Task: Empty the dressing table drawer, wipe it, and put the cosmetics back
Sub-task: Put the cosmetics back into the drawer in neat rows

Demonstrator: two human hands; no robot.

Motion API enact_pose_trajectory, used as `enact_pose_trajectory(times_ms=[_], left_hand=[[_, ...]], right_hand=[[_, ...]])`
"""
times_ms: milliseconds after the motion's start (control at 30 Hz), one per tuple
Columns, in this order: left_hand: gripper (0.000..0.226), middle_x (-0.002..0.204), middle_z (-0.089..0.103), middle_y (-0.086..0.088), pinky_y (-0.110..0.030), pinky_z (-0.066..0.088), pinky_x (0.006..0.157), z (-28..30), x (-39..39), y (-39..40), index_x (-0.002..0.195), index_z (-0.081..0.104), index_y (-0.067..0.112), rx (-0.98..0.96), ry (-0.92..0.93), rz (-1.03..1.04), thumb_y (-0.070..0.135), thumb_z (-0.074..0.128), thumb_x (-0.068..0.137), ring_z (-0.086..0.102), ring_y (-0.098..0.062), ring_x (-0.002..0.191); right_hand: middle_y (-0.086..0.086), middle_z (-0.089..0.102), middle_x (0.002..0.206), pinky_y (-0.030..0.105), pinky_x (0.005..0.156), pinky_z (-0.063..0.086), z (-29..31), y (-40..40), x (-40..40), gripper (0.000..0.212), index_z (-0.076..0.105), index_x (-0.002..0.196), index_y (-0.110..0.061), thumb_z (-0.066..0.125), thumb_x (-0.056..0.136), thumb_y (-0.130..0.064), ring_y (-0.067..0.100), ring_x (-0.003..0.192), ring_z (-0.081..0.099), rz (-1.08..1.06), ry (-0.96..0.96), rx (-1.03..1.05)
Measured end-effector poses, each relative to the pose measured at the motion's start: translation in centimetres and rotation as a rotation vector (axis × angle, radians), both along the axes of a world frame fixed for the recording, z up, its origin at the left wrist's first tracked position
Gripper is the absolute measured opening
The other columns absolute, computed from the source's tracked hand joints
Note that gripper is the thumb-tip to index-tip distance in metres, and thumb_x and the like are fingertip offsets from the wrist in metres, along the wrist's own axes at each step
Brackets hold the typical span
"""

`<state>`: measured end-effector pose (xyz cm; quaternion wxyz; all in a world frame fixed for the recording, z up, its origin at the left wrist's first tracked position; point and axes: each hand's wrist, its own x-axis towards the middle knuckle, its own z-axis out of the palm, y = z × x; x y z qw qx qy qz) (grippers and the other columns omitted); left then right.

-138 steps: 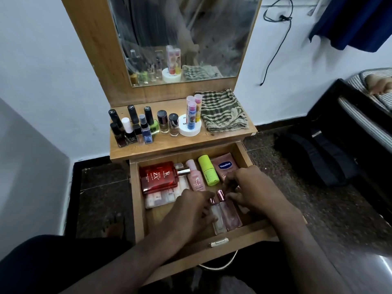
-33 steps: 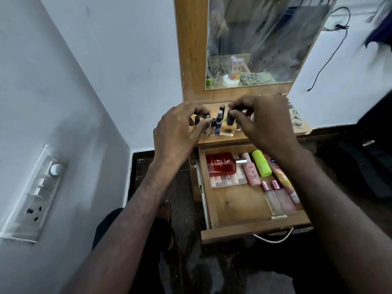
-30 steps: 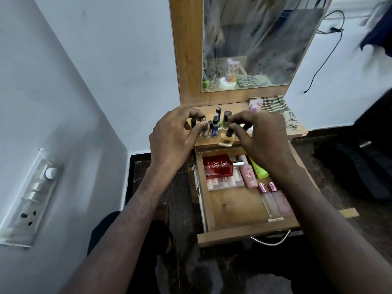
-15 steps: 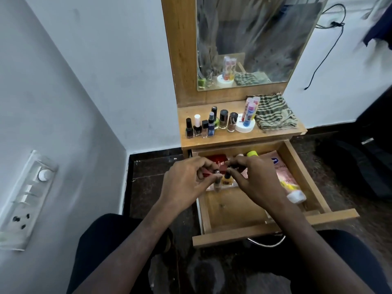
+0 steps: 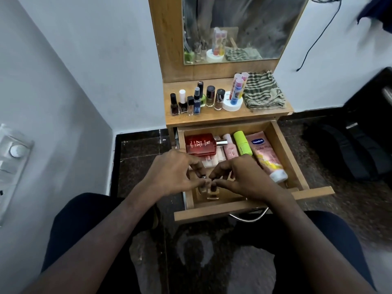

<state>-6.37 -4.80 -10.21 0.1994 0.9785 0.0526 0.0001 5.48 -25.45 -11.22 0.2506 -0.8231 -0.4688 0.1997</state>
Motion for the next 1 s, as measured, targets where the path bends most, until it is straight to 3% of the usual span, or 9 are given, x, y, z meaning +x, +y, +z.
enact_pose_trajectory(times_ms=[67,167,400,567,667,767,867,933,1000], left_hand=[[0.029,0.08,0.055,0.025,-0.019,0.032,0.059,0.2,-0.1,0.1,0.087,0.068,0.043,0.049,0.028,-0.041,0.07,0.078,0.079,0.049,0.009,0.073],[0.031,0.088,0.058,0.018,-0.025,0.036,0.06,0.0,-0.3,0.0,0.088,0.067,0.042,0.117,0.035,-0.097,0.071,0.074,0.078,0.051,0.001,0.078],[0.032,0.079,0.058,0.019,-0.02,0.034,0.056,0.1,-0.2,-0.1,0.082,0.062,0.042,0.166,0.029,-0.211,0.073,0.069,0.08,0.052,0.002,0.076],[0.04,0.074,0.062,0.023,-0.025,0.049,0.063,-0.4,-0.2,0.1,0.083,0.066,0.041,0.102,0.046,-0.233,0.08,0.069,0.074,0.057,0.004,0.078],[0.042,0.075,0.065,0.025,-0.024,0.052,0.066,-0.5,-0.2,0.3,0.086,0.069,0.042,0.044,0.076,-0.278,0.082,0.07,0.074,0.061,0.005,0.077],[0.048,0.082,0.06,0.021,-0.023,0.046,0.064,-0.7,-0.3,0.7,0.097,0.072,0.043,0.069,0.078,-0.314,0.086,0.056,0.084,0.055,0.003,0.077],[0.047,0.081,0.054,0.018,-0.023,0.04,0.059,-1.1,-0.1,1.4,0.101,0.072,0.042,0.091,0.019,-0.268,0.077,0.04,0.099,0.051,0.002,0.074],[0.043,0.074,0.054,0.022,-0.02,0.037,0.055,-1.4,0.3,1.9,0.101,0.075,0.04,0.054,-0.043,-0.229,0.067,0.041,0.105,0.051,0.004,0.069],[0.042,0.069,0.049,0.026,-0.021,0.039,0.053,-1.7,0.6,2.3,0.101,0.078,0.038,0.025,-0.094,-0.18,0.06,0.043,0.105,0.048,0.005,0.066]], right_hand=[[-0.021,0.077,0.09,0.016,0.069,0.052,0.0,-0.1,-0.3,0.014,0.082,0.102,-0.034,0.084,0.088,-0.032,0.0,0.084,0.069,0.05,0.034,-0.021],[-0.021,0.078,0.09,0.018,0.071,0.054,0.3,0.1,-0.6,0.013,0.082,0.099,-0.034,0.084,0.087,-0.029,-0.001,0.085,0.069,0.097,0.071,-0.004],[-0.02,0.078,0.088,0.02,0.073,0.056,0.2,-0.3,-0.3,0.013,0.082,0.096,-0.033,0.087,0.085,-0.03,-0.001,0.085,0.069,0.108,0.093,-0.027],[-0.022,0.077,0.089,0.027,0.076,0.059,0.2,-0.8,0.1,0.013,0.082,0.095,-0.034,0.088,0.084,-0.031,0.001,0.085,0.071,0.099,0.103,-0.026],[-0.022,0.078,0.091,0.024,0.077,0.058,0.3,-0.9,0.1,0.013,0.082,0.098,-0.033,0.086,0.085,-0.034,0.0,0.088,0.071,0.116,0.156,-0.05],[-0.02,0.077,0.098,0.019,0.082,0.055,0.2,-1.1,0.2,0.019,0.079,0.11,-0.033,0.073,0.096,-0.044,-0.004,0.097,0.069,0.085,0.239,-0.064],[-0.019,0.076,0.098,0.022,0.085,0.05,-0.2,-1.2,0.8,0.032,0.079,0.113,-0.03,0.052,0.107,-0.048,-0.006,0.095,0.066,0.016,0.224,-0.175],[-0.014,0.077,0.102,0.028,0.089,0.052,-0.6,-0.8,0.8,0.035,0.079,0.113,-0.03,0.048,0.109,-0.047,-0.003,0.095,0.067,0.061,0.216,-0.302],[-0.013,0.076,0.098,0.029,0.083,0.051,-0.7,-0.3,0.5,0.034,0.079,0.111,-0.03,0.05,0.108,-0.046,-0.002,0.089,0.066,0.125,0.187,-0.371]])
